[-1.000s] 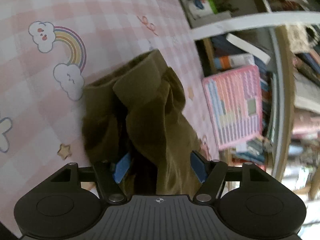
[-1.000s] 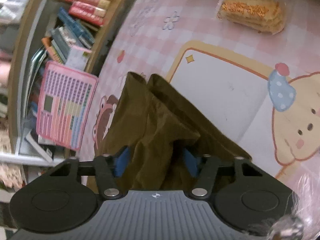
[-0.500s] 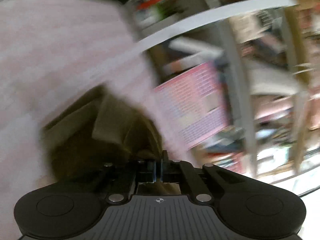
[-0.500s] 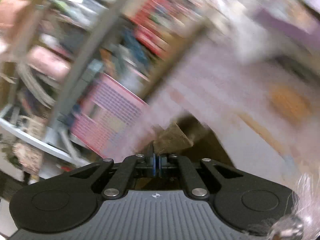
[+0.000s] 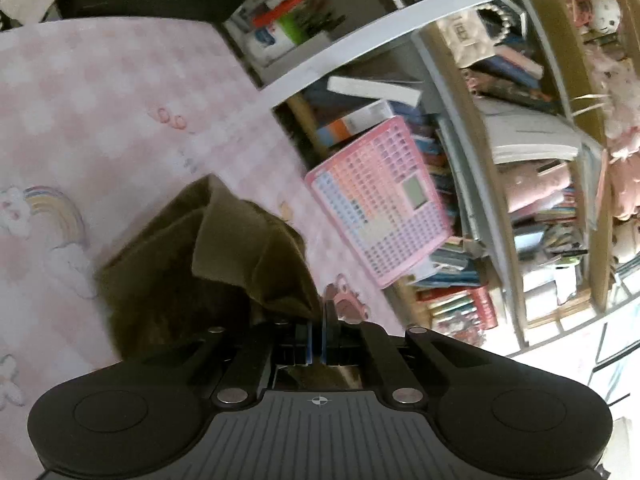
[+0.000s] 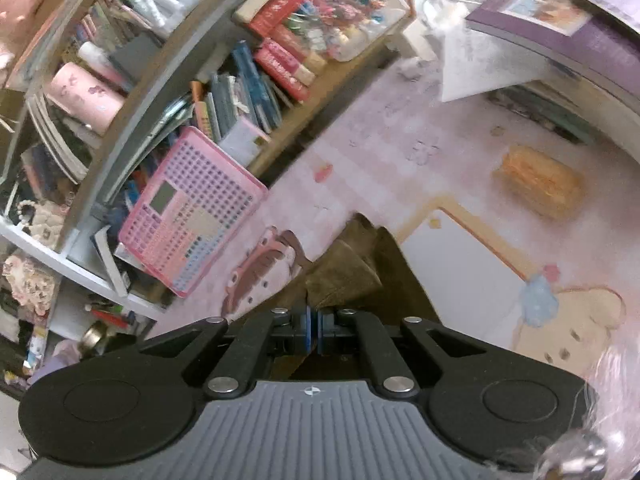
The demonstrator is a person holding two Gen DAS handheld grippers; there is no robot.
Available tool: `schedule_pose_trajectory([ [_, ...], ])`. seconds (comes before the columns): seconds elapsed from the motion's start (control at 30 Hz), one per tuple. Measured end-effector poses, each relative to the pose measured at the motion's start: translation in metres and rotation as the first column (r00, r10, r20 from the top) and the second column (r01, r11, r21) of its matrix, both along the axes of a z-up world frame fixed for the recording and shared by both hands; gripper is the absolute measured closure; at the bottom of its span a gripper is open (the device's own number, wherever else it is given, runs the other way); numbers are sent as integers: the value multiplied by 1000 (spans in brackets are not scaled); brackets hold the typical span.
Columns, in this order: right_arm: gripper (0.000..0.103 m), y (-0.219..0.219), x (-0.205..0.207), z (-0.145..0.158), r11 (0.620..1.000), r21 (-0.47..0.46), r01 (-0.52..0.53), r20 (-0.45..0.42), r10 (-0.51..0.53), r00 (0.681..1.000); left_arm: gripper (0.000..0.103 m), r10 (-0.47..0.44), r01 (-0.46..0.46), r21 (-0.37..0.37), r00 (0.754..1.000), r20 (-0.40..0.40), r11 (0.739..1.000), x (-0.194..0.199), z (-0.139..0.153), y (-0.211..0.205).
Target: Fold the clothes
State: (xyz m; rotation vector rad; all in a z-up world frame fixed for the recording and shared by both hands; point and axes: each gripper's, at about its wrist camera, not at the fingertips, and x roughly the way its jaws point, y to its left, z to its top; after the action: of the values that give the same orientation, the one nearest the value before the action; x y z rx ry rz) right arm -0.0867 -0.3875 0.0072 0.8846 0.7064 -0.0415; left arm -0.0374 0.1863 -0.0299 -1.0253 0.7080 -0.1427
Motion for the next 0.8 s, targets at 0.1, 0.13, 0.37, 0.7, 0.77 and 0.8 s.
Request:
schedule_pose_trajectory([
  [0.1, 100, 3, -8, -38, 1000, 17, 18, -151, -15, 988, 100, 5, -5, 6, 998, -62, 1000, -3, -19, 2],
  [0.13, 100, 6, -7, -50, 1000, 8, 18, -191, -16, 981, 100, 7, -7, 8, 997, -83, 1000, -4, -26, 3],
  [0.37, 91, 19, -11, -63, 992, -121, -22, -230, -6, 973, 83, 31, -23, 38, 980, -198, 999, -14, -48, 9],
  [0.7, 62, 30, -20, -55, 946, -321, -46, -261, -42, 964, 41, 156, -136, 115, 969, -189, 984, -17, -42, 24],
  [0.77, 69, 36, -13, -56, 933, -353, -74, -261, -23, 965, 48, 179, -160, 114, 965, -192, 981, -10, -44, 22],
  [0.8, 73, 39, -10, -57, 926, -366, -88, -260, -11, 966, 65, 187, -167, 112, 962, -201, 980, -6, -46, 21],
])
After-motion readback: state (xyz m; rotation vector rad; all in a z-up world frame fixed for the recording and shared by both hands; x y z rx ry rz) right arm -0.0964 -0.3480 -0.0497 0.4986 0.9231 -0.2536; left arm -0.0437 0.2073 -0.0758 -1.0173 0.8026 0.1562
